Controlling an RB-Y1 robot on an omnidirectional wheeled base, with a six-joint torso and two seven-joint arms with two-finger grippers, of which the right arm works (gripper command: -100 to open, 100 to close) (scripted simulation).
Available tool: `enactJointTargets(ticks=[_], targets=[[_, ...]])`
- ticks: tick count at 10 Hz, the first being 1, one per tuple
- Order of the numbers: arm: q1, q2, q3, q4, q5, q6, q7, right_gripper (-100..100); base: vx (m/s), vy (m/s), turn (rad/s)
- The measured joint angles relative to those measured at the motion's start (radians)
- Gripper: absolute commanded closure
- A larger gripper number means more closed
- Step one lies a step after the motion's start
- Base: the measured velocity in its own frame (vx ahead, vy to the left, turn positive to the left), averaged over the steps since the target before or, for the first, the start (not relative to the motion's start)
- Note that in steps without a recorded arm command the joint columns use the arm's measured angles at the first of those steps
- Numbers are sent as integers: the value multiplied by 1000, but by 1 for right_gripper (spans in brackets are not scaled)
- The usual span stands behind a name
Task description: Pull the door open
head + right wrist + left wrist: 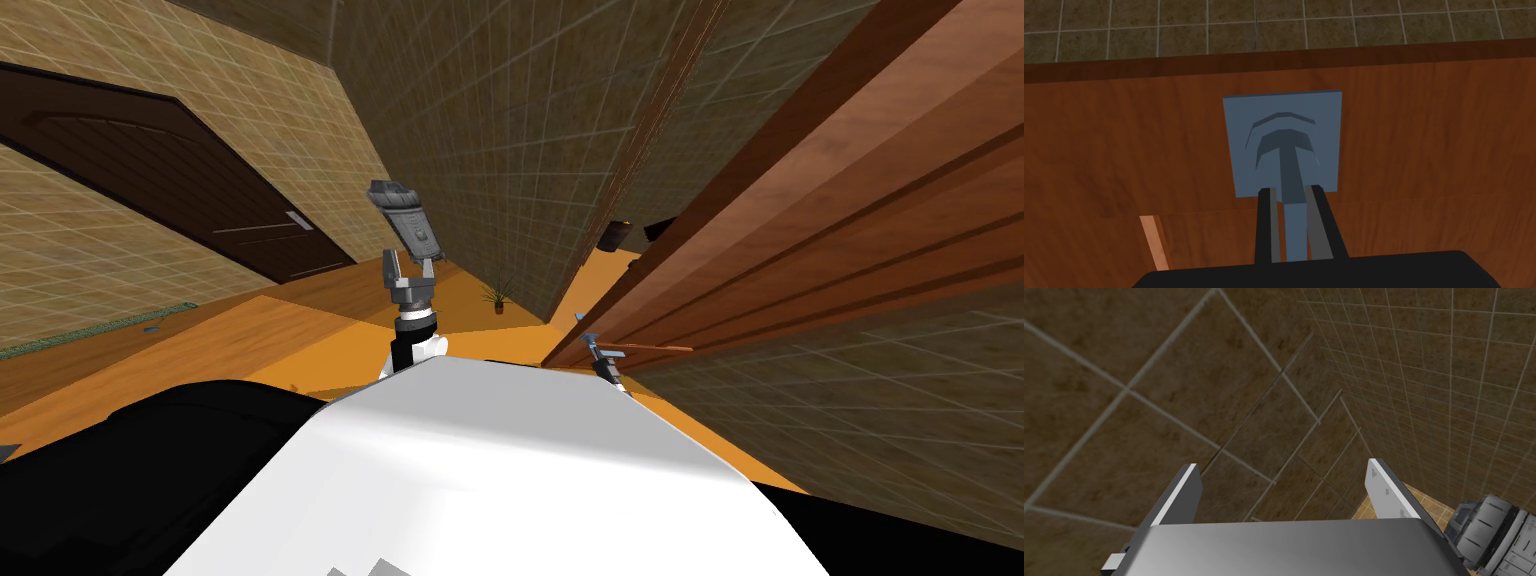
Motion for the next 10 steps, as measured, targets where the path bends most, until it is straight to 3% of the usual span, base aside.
enactJointTargets(ticks=[1, 2, 3, 5, 6, 8, 10], targets=[[35, 3, -2, -49, -1, 28, -6, 100, 10, 11, -26], [46, 2, -2, -70, -1, 43, -9, 100, 4, 7, -3], [20, 0, -1, -26, -1, 17, -3, 100, 8, -4, 24], [26, 0, -2, -36, -2, 21, -4, 100, 9, 0, 2], [64, 3, -3, -109, -3, 55, -11, 100, -121, -48, 141], [47, 0, -3, -90, 0, 36, -11, 100, -100, -35, 133], [61, 1, -5, -121, 2, 42, -15, 100, -163, -75, 123]])
